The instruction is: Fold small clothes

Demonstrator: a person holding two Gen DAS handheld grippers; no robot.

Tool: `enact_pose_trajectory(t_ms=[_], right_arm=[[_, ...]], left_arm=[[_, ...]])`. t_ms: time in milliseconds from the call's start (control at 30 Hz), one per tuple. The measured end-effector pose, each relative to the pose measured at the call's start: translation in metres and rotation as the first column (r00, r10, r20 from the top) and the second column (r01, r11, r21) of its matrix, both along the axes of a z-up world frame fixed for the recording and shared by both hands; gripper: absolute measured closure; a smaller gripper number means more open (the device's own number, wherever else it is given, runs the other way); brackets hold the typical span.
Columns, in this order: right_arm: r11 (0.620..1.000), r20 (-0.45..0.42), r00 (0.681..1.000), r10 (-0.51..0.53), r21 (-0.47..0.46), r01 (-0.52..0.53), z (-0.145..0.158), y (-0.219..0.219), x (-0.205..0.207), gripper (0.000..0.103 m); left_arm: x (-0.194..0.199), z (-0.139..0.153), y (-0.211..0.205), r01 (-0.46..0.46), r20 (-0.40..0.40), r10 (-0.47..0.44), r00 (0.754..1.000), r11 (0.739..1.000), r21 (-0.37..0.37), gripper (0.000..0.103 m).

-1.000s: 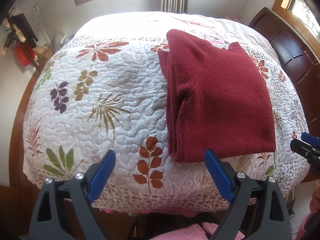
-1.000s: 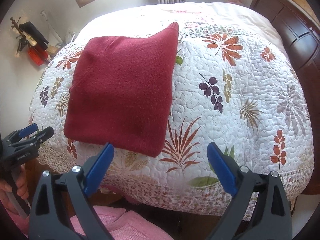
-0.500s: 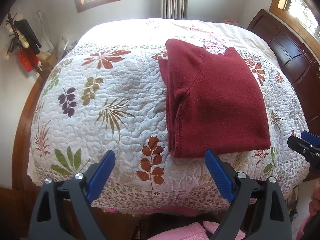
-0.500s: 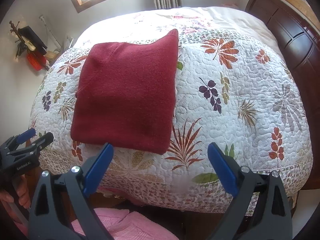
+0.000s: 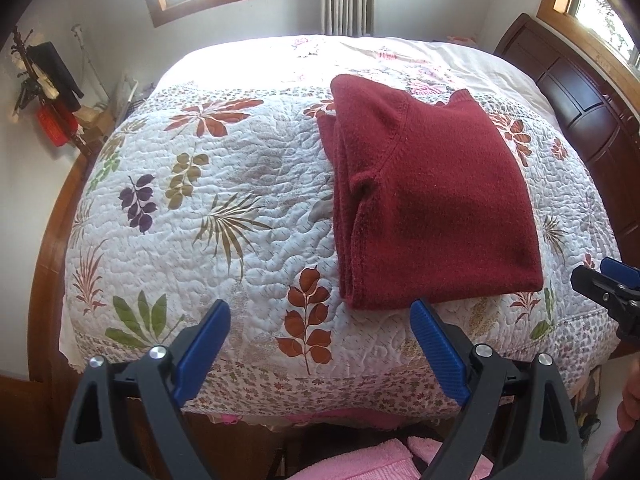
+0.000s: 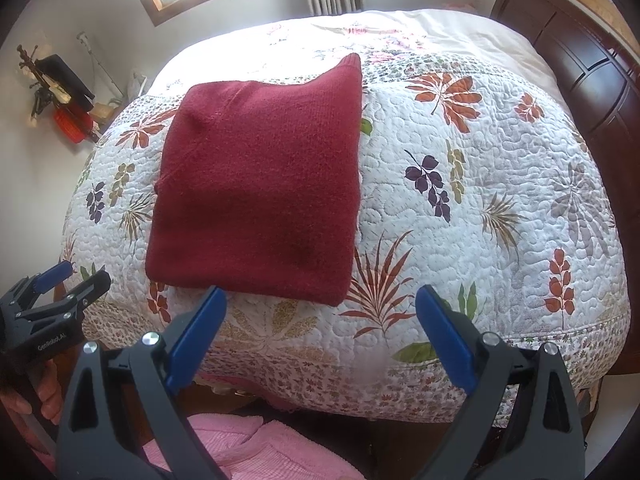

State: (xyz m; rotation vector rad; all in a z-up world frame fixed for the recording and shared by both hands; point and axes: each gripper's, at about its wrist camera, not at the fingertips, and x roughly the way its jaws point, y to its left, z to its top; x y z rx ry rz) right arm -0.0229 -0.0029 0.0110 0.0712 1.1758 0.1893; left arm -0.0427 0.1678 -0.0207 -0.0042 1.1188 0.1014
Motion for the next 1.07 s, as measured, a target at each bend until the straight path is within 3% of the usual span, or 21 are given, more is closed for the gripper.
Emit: enact_pose_trajectory(t_ms=[1067], right_arm=[[0.995,0.0,0.999,-0.048,-0.086,0.048,-0.0086,0.0075,0.0036,0.007]], left_arm=[[0.0053,-0.0088,0.0078,0.018,-0.018,-0.018,1.0,1.0,0.019,0.01]])
